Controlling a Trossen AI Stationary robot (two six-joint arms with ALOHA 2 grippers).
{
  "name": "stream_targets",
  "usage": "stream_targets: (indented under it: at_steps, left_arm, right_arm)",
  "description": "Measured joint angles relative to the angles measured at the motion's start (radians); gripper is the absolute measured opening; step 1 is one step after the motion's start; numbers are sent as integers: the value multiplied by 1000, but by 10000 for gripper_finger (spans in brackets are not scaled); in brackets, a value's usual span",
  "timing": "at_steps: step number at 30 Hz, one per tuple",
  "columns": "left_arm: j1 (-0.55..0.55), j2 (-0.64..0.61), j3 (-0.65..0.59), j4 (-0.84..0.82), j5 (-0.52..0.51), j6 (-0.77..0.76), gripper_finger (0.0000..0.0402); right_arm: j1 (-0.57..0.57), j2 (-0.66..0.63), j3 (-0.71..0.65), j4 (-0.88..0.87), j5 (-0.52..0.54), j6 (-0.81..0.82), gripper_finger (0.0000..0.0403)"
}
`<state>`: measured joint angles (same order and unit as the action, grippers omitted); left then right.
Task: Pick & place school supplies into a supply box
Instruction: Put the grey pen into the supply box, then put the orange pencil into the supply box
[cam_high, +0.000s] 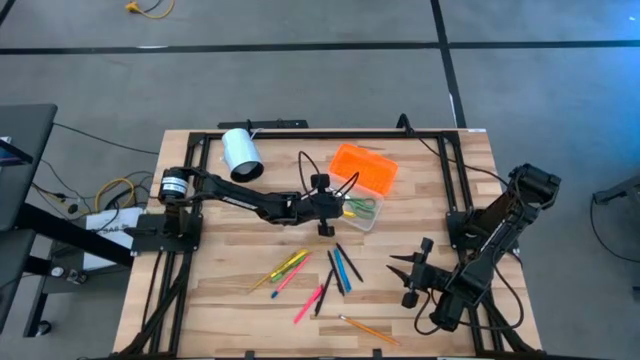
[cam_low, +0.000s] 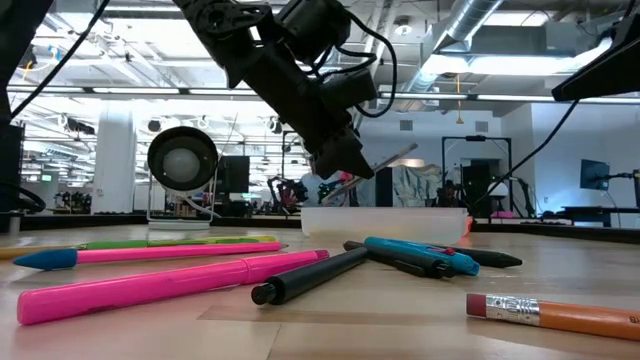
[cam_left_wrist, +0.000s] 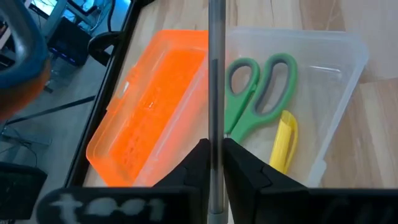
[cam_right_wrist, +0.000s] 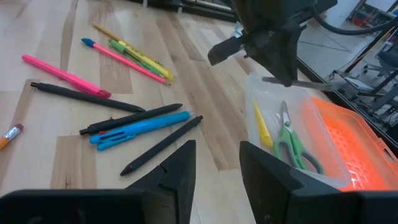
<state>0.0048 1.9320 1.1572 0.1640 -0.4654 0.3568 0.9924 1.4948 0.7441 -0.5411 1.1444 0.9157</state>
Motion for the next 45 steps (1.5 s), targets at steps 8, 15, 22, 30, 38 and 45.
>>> stream_targets:
  at_steps: [8,15,22,30,38,45]
  left_arm:
    - [4,0,0,13,16,0,82]
    - [4,-1,0,13,15,0,121]
    - [4,-1,0,14,15,0,128]
    - [-5,-1,0,10,10,0,127]
    - [-133,-64,-1,-106,-129,44,127]
    - [-296,-161,-1,-459,-202,-200,127]
  right_arm:
    - [0,0,0,0,0,0,118]
    - [0,0,0,0,0,1,118]
    - [0,0,0,3,0,1,118]
    - [0,0,0,11,1,2,118]
    - [-2,0,0,56,-37,1,118]
    - [-21,6,0,359,-245,-212,118]
